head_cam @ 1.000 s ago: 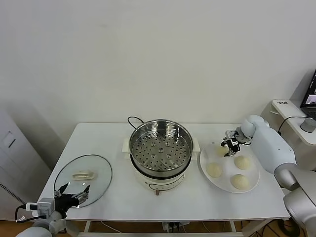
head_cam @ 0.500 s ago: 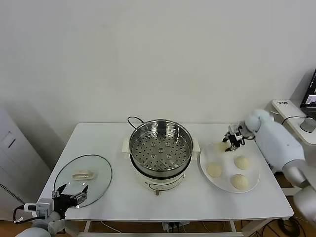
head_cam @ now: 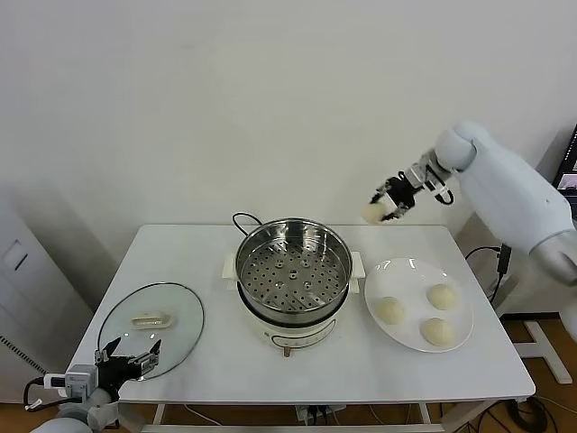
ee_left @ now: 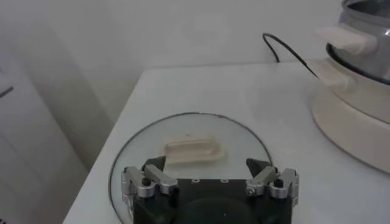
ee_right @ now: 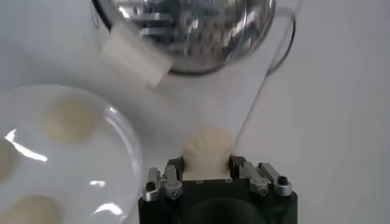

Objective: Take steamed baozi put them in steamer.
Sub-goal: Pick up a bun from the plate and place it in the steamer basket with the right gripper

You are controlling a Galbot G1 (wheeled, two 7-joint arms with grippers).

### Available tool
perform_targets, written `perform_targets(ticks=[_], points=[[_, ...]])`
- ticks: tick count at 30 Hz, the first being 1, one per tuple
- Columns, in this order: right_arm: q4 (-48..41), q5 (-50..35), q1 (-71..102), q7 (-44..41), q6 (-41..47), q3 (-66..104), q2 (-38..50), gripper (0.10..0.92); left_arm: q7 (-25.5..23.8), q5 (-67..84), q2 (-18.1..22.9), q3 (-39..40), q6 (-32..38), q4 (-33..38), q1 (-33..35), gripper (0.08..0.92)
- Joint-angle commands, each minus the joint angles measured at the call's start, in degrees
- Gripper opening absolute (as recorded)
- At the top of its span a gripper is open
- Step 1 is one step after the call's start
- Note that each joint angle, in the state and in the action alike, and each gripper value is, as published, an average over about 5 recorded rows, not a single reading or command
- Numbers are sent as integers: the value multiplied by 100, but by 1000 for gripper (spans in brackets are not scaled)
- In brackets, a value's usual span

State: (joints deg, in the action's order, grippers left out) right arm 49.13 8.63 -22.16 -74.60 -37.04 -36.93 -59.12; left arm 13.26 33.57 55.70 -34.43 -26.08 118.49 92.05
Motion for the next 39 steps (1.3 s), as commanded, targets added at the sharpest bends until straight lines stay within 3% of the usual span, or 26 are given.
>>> perform_targets(ticks=[1,9,22,39], points=[[205,-420,-617,-348,-1218,-396,-523,476,3,-1,0,3,0,-2,2,823],[361,321,-262,-252,-1296,-385,-1207,483,25,-4,5,0,-10,0,17,823],[328,2455,714,320,-1296,163,-1746,481,64,26,-12,-4,-10,-2,6,823],[561,3043,1281,385,-1296,364,-1717,480,88,28,19,-11,-23,5,9,823]])
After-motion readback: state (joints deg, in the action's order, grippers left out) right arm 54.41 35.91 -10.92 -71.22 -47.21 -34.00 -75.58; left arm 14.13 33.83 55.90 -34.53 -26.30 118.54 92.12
